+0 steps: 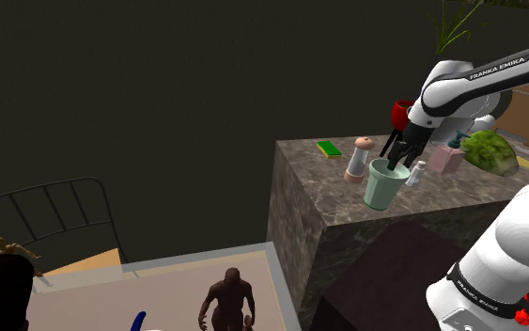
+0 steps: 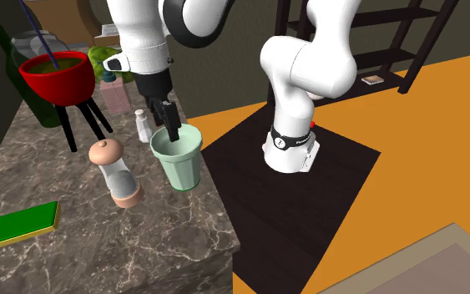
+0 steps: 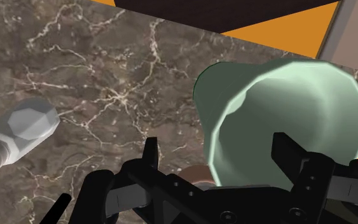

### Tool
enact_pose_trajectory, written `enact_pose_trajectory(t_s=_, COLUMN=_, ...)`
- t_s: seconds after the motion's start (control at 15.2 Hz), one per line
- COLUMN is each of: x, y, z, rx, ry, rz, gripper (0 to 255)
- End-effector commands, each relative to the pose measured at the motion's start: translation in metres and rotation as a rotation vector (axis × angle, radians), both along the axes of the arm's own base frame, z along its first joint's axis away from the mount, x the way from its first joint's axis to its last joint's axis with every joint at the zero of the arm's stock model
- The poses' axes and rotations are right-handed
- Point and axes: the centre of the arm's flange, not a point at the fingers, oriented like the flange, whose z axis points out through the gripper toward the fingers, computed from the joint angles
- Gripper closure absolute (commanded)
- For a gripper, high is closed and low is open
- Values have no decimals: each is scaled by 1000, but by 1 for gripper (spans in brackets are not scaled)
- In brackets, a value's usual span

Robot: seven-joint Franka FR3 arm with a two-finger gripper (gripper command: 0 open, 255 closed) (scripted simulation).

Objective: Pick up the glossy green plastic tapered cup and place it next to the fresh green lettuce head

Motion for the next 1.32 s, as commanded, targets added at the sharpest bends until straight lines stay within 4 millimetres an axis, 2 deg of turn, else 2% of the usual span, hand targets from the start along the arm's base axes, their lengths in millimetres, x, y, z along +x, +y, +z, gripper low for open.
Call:
enact_pose_trajectory(t_s=0.0, x=0, y=0, z=0, rx=0, ry=0, rz=0, gripper=0)
enact_pose_trajectory(t_s=0.07, x=0, y=0, z=0, rx=0, ry=0, rz=0, gripper=255)
enact_pose_trajectory(t_s=0.66, x=0, y=0, z=0, rx=0, ry=0, rz=0, gripper=255)
enact_pose_trajectory(t_s=1.25, x=0, y=0, z=47, rx=0, ry=0, rz=0, gripper=255)
